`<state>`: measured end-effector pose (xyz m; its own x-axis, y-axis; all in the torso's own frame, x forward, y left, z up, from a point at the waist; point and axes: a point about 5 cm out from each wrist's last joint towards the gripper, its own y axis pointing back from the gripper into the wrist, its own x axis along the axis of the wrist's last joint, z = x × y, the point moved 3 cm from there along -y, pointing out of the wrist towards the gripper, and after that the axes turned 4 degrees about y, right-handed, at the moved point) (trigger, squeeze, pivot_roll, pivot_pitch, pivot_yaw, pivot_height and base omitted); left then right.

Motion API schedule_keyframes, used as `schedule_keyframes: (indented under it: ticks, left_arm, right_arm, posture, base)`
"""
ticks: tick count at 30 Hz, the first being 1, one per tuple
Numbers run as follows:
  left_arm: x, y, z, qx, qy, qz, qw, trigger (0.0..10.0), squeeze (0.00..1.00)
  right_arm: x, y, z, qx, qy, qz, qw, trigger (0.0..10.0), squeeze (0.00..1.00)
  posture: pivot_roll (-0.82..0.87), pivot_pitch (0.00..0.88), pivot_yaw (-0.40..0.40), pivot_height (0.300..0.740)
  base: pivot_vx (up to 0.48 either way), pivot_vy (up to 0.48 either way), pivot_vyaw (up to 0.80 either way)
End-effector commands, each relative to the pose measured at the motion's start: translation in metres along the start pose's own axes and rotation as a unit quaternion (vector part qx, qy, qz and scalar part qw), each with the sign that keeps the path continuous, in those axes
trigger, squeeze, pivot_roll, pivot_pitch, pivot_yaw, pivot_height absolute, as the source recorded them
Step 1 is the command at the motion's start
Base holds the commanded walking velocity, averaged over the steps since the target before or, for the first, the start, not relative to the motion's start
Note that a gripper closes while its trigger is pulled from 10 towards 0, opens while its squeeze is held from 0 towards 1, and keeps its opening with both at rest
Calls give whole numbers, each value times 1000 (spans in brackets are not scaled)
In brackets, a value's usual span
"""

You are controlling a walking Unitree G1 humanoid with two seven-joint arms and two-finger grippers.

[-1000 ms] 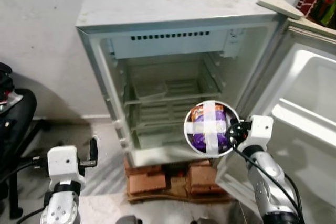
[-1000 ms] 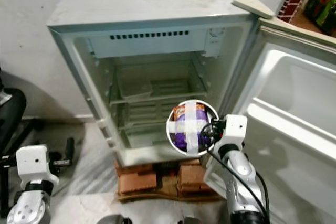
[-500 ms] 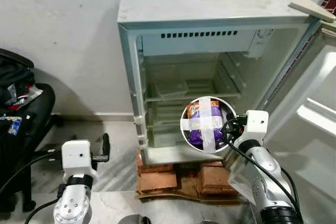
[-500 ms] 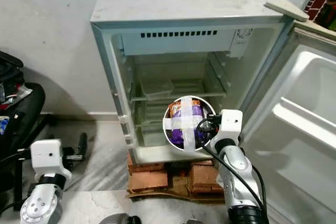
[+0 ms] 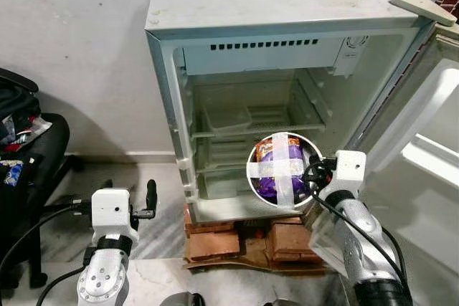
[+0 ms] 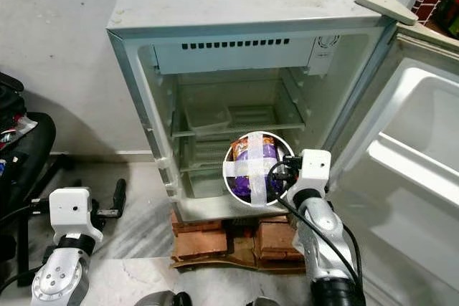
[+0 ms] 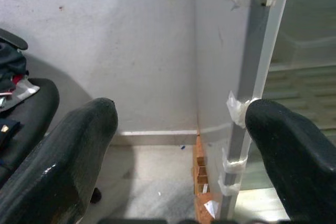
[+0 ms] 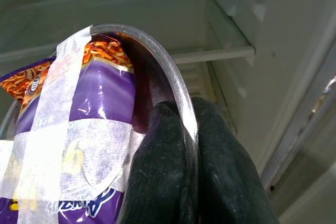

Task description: Restocking fridge

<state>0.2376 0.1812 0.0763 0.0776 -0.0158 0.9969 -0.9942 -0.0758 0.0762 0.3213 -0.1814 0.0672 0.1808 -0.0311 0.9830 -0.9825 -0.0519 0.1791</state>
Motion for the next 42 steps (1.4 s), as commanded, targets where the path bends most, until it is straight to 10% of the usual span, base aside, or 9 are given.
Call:
schedule_keyframes:
  ticks: [1,42]
  left_arm:
    - [1,0,1,-3,-1,1,1000,10000,0]
    - [-6,15,6,-14,9,-11,1000,10000,0]
  right_arm:
    - [10,-5,1,-6,-1,19,1000,10000,0]
    - [-3,12,-2,18,4,1,1000,10000,0]
  posture:
    - [4,110,19,740]
    - [-3,125,18,740]
  base:
    - [0,0,0]
    - [222,0,0]
